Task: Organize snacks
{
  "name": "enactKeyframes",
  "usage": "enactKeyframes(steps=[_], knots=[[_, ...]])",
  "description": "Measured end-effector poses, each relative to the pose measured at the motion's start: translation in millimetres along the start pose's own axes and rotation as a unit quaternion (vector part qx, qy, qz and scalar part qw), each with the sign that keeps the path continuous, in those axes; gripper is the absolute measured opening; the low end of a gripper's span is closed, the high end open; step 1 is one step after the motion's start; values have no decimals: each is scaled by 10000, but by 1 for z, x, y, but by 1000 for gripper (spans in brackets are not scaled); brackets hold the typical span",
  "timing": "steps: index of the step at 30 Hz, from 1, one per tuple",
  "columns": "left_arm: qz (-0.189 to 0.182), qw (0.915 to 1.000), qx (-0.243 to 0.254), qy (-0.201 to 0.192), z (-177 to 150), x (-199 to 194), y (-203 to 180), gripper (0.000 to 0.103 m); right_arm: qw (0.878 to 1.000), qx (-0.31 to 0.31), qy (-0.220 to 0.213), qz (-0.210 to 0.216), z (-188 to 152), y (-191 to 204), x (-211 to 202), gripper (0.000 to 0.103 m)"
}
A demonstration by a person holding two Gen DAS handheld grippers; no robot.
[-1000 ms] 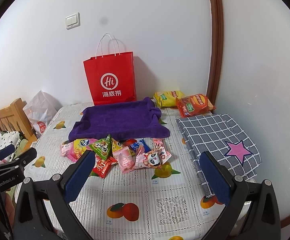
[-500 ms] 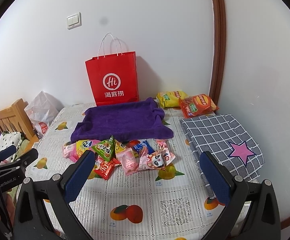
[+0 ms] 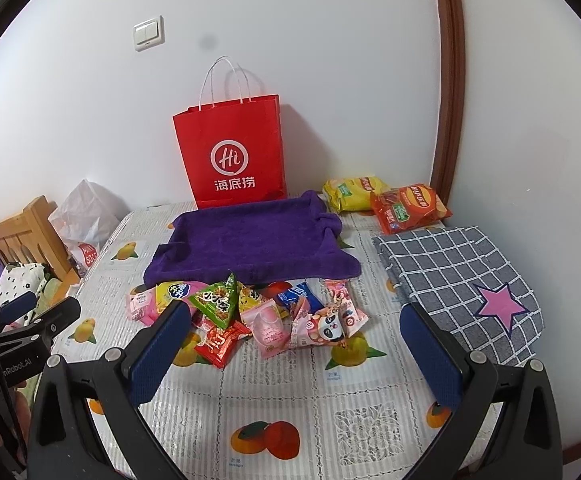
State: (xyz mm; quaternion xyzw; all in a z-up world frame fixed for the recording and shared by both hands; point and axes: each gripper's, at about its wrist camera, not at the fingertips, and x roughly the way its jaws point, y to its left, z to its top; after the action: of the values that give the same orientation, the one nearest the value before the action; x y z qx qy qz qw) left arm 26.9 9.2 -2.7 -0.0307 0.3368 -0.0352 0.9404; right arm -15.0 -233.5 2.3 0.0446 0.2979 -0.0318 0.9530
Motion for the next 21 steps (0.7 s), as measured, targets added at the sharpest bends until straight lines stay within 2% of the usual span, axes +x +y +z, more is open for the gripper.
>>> enactKeyframes(steps=[5,21], knots=[[212,9998,15,7,-1,14,10,101,9999,-64,83,17,-1,6,18,103],[625,9952,-178,728,-18,95,50,101,9978,-40,664,17,-18,12,106,103]])
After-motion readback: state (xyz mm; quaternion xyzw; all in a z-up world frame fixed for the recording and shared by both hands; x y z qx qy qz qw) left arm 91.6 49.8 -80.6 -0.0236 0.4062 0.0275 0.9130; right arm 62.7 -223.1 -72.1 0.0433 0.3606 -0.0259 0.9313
